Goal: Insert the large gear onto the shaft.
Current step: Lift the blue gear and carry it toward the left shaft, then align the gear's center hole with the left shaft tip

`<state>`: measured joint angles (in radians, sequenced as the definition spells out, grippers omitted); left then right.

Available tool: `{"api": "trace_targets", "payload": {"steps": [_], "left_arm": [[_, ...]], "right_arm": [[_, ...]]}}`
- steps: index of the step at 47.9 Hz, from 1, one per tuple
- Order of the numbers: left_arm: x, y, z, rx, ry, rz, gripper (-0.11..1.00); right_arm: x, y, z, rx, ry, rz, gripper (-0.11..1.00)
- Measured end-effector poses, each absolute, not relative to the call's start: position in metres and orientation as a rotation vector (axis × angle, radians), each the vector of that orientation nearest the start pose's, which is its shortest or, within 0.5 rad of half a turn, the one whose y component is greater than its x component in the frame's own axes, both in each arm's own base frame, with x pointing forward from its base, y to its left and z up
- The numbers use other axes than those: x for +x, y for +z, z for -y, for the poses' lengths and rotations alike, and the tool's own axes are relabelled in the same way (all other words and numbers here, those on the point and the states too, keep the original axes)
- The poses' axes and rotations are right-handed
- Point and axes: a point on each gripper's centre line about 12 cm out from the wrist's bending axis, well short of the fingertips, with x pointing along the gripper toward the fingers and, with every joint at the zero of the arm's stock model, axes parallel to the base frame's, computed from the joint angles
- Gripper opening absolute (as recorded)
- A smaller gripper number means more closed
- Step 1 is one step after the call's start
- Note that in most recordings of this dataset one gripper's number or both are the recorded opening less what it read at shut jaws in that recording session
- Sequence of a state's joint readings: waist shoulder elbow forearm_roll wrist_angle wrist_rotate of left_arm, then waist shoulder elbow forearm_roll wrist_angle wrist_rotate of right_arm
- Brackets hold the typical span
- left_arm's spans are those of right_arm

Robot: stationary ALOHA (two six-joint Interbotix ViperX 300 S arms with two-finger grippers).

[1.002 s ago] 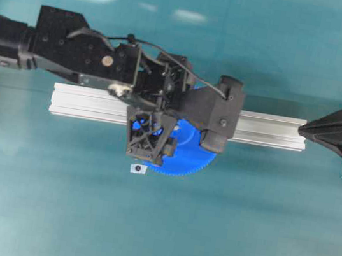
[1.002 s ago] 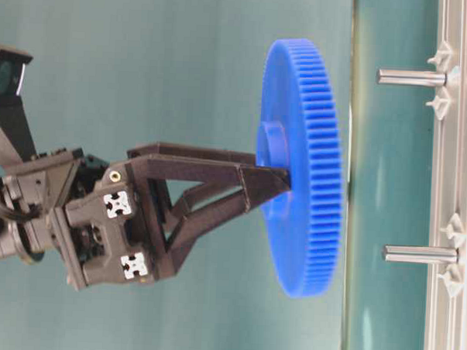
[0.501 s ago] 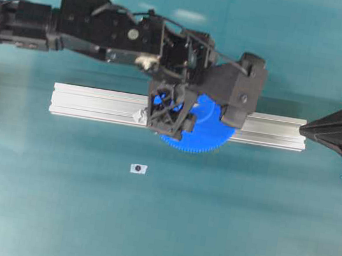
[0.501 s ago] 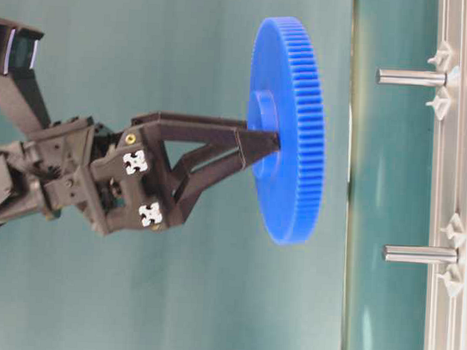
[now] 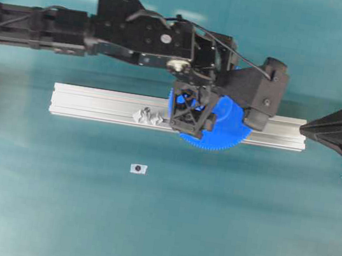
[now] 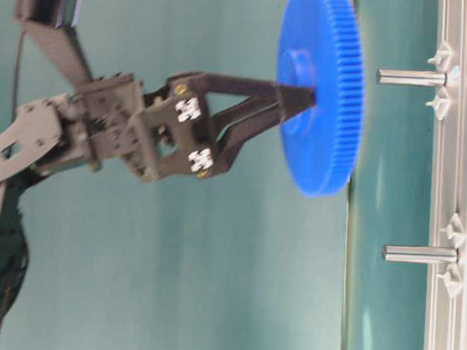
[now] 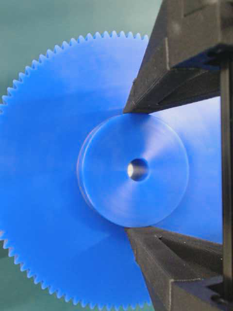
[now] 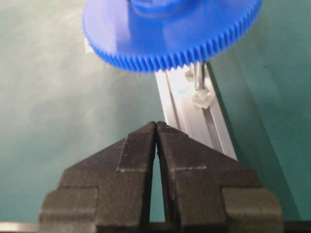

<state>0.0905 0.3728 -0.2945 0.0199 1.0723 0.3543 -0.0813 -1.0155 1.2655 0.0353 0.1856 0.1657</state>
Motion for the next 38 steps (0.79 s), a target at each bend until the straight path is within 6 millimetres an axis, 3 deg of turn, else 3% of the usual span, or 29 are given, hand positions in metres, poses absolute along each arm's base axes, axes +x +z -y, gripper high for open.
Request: {"api": "trace_targets", "payload": {"steps": [17, 38], "left_arm": [[0.523, 0.225, -0.05, 0.276, -0.123, -1.195, 0.77], [0.533, 0.21, -0.061, 0.265, -0.11, -1.211, 0.77]], "right_arm": [[0.173, 0.21, 0.015, 0.218, -0.125, -0.429, 0.12], [0.172, 0.209, 0.015, 0.218, -0.125, -0.427, 0.12]]}}
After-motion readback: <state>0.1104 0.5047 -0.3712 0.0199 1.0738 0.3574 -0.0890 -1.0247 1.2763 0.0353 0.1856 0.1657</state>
